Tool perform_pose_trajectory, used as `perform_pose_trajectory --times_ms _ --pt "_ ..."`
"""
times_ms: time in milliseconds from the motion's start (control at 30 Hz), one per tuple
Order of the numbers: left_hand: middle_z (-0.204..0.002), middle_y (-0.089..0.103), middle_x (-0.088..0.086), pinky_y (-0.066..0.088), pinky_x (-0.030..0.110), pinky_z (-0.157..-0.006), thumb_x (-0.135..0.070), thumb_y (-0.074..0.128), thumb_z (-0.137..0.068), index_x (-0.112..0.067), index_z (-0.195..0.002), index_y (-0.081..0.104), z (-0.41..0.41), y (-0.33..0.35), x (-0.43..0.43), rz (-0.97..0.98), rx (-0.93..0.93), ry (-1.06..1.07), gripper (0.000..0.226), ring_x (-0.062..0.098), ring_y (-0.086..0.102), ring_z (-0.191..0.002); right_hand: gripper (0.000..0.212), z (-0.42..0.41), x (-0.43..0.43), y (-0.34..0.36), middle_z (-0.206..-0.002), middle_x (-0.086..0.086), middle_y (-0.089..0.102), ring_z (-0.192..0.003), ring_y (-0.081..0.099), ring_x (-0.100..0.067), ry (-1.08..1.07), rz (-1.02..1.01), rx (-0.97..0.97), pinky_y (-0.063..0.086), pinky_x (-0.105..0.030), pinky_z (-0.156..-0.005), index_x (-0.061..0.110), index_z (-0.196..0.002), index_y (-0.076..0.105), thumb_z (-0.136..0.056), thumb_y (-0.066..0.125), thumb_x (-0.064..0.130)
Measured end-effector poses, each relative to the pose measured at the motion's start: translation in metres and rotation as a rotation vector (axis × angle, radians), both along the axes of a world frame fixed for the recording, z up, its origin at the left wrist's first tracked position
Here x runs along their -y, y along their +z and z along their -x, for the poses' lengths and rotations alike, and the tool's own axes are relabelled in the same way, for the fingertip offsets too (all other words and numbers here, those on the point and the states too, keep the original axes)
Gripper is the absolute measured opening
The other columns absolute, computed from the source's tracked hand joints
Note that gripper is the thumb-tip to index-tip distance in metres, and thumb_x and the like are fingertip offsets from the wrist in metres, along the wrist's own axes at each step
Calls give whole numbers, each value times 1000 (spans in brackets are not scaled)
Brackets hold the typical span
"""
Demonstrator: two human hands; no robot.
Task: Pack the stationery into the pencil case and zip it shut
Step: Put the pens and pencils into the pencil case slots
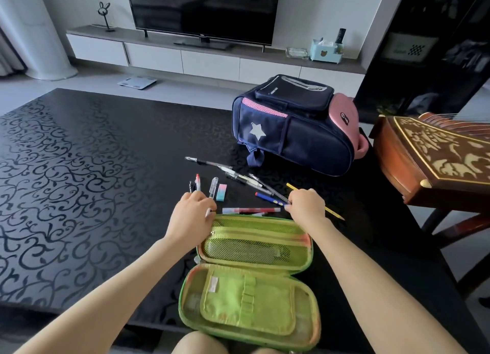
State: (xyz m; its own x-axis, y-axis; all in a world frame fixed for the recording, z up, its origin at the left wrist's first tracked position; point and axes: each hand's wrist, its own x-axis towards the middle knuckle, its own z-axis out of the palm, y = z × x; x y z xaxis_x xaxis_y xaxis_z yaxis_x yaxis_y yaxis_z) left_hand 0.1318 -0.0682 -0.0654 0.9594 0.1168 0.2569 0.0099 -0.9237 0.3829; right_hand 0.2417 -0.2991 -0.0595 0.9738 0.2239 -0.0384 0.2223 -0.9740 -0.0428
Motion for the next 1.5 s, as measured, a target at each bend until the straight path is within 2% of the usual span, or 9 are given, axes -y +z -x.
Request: perform_pose_trajectory --times_ms 233,433,567,667,767,900,1033,1133,1500 --pt "-97 63 6 40 32 -83 -13 59 -85 -14 -95 69 -31 3 -17 46 -29 2 14 29 52 -93 9 -14 -2 2 -85 -2 61 -91 57 -29 102 230 -19 37 -31 -67 13 -84 59 -92 54 10" --pt "-102 63 7 39 40 -98 -19 57 -88 -15 -100 68 -37 12 -1 59 -50 -103 16 29 53 -97 14 -3 10 15 -104 -5 65 -100 56 -24 155 58 -15 42 -33 -74 13 -102 61 -93 53 21" --pt "-107 67 3 46 39 -91 -42 43 -89 -15 -111 64 -21 29 21 -65 97 -316 41 26 57 -100 10 35 -3 35 -94 -2 64 -90 54 -23 447 -197 176 35 -28 -74 11 -95 64 -88 60 19" --pt "-83 66 -2 46 28 -75 -42 40 -88 -17 -93 70 0 34 32 -14 73 -439 39 22 57 -78 7 70 -16 41 -81 -4 65 -78 56 -24 626 -288 225 38 -31 -68 9 -83 65 -80 70 13" --pt "-72 62 -4 37 20 -64 -46 44 -84 -20 -83 73 29 26 21 94 35 -385 39 16 49 -70 20 93 -4 33 -81 -1 66 -78 57 -20 547 -343 244 43 -29 -69 10 -92 68 -77 74 21" --pt "-78 65 -10 41 25 -72 -55 42 -77 -23 -85 74 72 1 -20 245 -72 -273 46 9 49 -74 20 126 24 12 -82 5 65 -80 57 -15 416 -425 214 46 -26 -73 14 -96 68 -82 67 28" --pt "-77 62 -17 39 18 -66 -52 45 -77 -29 -84 74 95 -12 -32 98 -70 -279 38 7 40 -73 27 152 40 -12 -83 7 67 -82 59 -16 416 -467 98 48 -26 -74 16 -90 70 -83 52 35" --pt "-74 64 -13 34 15 -66 -46 48 -77 -27 -81 75 92 -12 -20 18 -25 -333 33 7 38 -71 14 159 44 -24 -85 4 66 -80 59 -19 433 -439 103 51 -30 -71 14 -90 70 -78 68 22" --pt "-69 63 -6 50 32 -58 -29 66 -74 -20 -76 70 76 -18 37 -57 -38 -508 11 18 52 -71 10 160 42 -44 -86 1 57 -80 54 -19 426 -485 131 46 -30 -72 14 -81 67 -75 75 13"
